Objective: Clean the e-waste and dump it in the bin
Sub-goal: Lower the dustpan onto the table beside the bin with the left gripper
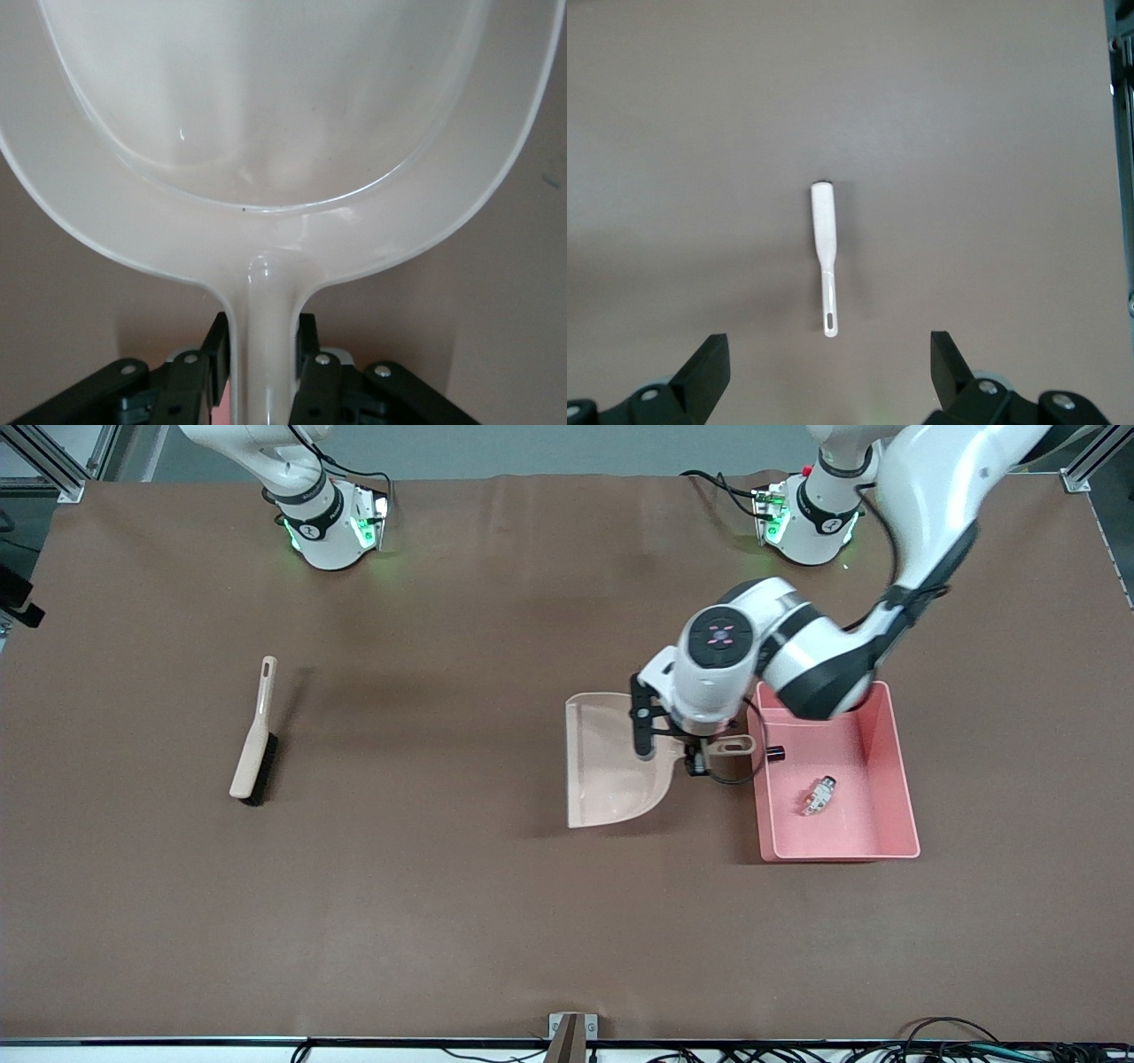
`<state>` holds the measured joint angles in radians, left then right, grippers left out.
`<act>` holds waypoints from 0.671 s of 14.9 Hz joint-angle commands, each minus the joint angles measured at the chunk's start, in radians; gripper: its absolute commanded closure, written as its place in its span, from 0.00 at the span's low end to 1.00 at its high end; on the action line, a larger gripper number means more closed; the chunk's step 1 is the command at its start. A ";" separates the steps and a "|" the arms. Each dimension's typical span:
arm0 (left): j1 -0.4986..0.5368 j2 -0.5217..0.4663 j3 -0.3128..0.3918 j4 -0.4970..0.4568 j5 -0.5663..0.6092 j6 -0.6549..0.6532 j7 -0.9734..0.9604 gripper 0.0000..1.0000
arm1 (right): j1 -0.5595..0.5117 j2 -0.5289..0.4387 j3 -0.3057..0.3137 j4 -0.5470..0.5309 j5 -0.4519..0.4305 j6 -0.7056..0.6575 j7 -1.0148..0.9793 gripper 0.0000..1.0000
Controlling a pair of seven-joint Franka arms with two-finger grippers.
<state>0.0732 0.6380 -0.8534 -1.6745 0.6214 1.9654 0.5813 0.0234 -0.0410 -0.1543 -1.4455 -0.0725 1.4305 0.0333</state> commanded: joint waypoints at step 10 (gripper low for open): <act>-0.194 0.097 0.151 0.032 0.121 -0.019 -0.129 0.77 | -0.011 0.000 0.019 0.019 -0.006 -0.136 -0.035 0.00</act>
<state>-0.1087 0.7299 -0.7040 -1.6691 0.7228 1.9640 0.4693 0.0183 -0.0304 -0.1413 -1.4306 -0.0724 1.2962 0.0231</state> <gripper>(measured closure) 0.661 0.000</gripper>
